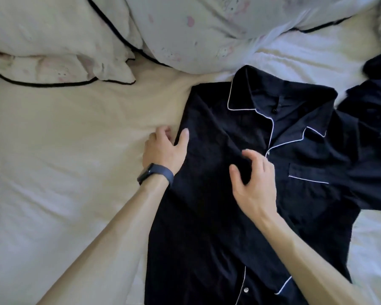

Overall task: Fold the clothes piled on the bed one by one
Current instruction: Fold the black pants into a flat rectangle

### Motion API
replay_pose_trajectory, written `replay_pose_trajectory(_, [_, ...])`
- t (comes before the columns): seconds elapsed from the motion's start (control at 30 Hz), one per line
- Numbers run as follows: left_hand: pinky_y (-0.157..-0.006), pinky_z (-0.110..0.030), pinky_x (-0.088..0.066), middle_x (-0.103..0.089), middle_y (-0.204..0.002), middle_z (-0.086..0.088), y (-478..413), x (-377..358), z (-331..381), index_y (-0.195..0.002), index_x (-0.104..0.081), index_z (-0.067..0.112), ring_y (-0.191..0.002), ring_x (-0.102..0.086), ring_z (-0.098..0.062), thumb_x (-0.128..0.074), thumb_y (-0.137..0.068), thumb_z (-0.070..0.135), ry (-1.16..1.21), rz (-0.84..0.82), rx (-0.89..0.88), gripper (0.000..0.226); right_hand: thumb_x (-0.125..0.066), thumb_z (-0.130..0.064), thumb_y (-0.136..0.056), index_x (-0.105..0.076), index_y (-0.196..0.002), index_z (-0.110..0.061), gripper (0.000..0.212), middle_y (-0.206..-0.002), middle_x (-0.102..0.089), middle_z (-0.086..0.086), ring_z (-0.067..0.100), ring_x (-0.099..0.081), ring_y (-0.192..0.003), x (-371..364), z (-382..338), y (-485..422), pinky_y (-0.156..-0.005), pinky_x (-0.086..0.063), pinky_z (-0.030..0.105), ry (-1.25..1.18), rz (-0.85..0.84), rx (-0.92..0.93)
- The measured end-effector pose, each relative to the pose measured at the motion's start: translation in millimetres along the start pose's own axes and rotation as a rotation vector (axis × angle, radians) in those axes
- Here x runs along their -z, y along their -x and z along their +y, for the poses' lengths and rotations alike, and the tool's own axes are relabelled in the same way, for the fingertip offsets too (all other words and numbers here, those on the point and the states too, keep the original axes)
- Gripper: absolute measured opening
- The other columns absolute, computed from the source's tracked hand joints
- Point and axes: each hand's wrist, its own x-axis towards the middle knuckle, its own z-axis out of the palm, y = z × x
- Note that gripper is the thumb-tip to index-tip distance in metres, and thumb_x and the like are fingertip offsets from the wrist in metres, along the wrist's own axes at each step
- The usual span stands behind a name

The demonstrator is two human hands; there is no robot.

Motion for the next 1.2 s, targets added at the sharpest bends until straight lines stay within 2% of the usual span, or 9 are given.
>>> replay_pose_trajectory(0.13, [-0.069, -0.037, -0.042, -0.065, -0.103, -0.008, -44, 0, 12, -0.102, -0.053, 0.022, -0.082, -0.054, -0.031, -0.048, -0.099, 0.048, -0.343, -0.077, -0.053, 0.026, -0.058, -0.050, -0.093, -0.043, -0.152, -0.023, 0.066, -0.165, -0.030, 0.005, 0.026, -0.025, -0.153, 0, 50, 65, -0.119, -0.023, 0.048, 0.315, -0.019, 0.033])
replay_pose_trajectory(0.3, [-0.069, -0.039, -0.043, -0.064, -0.101, -0.012, -38, -2, 13, -0.102, -0.052, 0.019, -0.089, -0.058, -0.037, -0.047, -0.101, 0.037, -0.295, -0.003, -0.111, 0.019, -0.040, -0.065, -0.095, -0.034, -0.159, -0.033, 0.071, -0.171, -0.011, 0.007, 0.028, -0.009, -0.158, -2, 83, 97, -0.120, -0.016, 0.061, 0.443, -0.160, 0.011])
replay_pose_trajectory(0.43, [-0.098, -0.053, -0.039, -0.045, -0.144, -0.018, 3, -24, 11, -0.143, -0.047, 0.012, -0.129, -0.045, -0.041, -0.052, -0.096, 0.038, -0.529, 0.289, -0.583, 0.053, -0.036, -0.070, -0.096, -0.026, -0.161, -0.035, 0.074, -0.172, -0.006, 0.007, 0.029, -0.006, -0.158, -1, 93, 100, -0.123, -0.001, 0.056, 0.397, -0.090, 0.043])
replay_pose_trajectory(0.53, [-0.120, -0.057, -0.014, -0.012, -0.167, -0.006, 32, -55, 5, -0.159, -0.019, 0.031, -0.153, -0.011, -0.033, -0.038, -0.095, 0.058, -0.707, 0.019, -0.799, 0.072, -0.034, -0.072, -0.097, -0.020, -0.163, -0.033, 0.078, -0.172, -0.006, 0.007, 0.030, -0.007, -0.158, -1, 100, 105, -0.125, 0.003, 0.056, 0.398, -0.091, 0.108])
replay_pose_trajectory(0.7, [-0.121, -0.061, 0.003, 0.021, -0.166, 0.002, 29, -80, -7, -0.153, 0.020, 0.044, -0.152, 0.018, -0.030, -0.009, -0.096, 0.069, -0.848, -0.155, -0.500, 0.069, -0.027, -0.072, -0.098, -0.022, -0.163, -0.029, 0.077, -0.172, -0.005, 0.008, 0.029, -0.004, -0.158, 10, 145, 134, -0.123, -0.001, 0.060, 0.505, -0.185, 0.049])
replay_pose_trajectory(0.87, [-0.115, -0.069, -0.001, 0.012, -0.168, -0.003, 67, -95, 8, -0.159, 0.004, 0.038, -0.154, 0.009, -0.033, -0.021, -0.100, 0.061, -0.743, -0.040, -0.583, 0.068, -0.029, -0.076, -0.096, -0.022, -0.163, -0.031, 0.081, -0.171, -0.007, 0.011, 0.032, -0.007, -0.158, 31, 185, 153, -0.123, -0.001, 0.062, 0.474, -0.161, 0.068])
replay_pose_trajectory(0.97, [-0.111, -0.074, -0.005, 0.006, -0.169, 0.000, 126, -124, -2, -0.159, -0.005, 0.040, -0.154, 0.003, -0.034, -0.027, -0.096, 0.067, -0.768, -0.124, -0.694, 0.072, -0.037, -0.083, -0.090, -0.022, -0.162, -0.035, 0.088, -0.171, -0.009, 0.010, 0.032, -0.010, -0.158, 37, 208, 173, -0.123, -0.002, 0.062, 0.498, -0.226, 0.208])
replay_pose_trajectory(1.13, [-0.105, -0.081, -0.009, 0.015, -0.167, 0.003, 180, -162, -25, -0.154, 0.016, 0.047, -0.152, 0.018, -0.032, -0.006, -0.091, 0.078, -0.900, -0.159, -0.416, 0.074, -0.037, -0.084, -0.090, -0.023, -0.162, -0.036, 0.087, -0.171, -0.009, 0.008, 0.032, -0.012, -0.157, 62, 249, 194, -0.122, -0.009, 0.064, 0.459, -0.281, 0.255])
replay_pose_trajectory(1.2, [-0.104, -0.081, -0.012, 0.012, -0.167, 0.002, 183, -166, -13, -0.156, 0.009, 0.044, -0.152, 0.016, -0.032, -0.008, -0.092, 0.076, -0.902, -0.174, -0.335, 0.073, -0.039, -0.079, -0.092, -0.024, -0.162, -0.035, 0.084, -0.171, -0.010, 0.007, 0.031, -0.011, -0.158, 89, 258, 187, -0.123, -0.009, 0.062, 0.380, -0.253, 0.275])
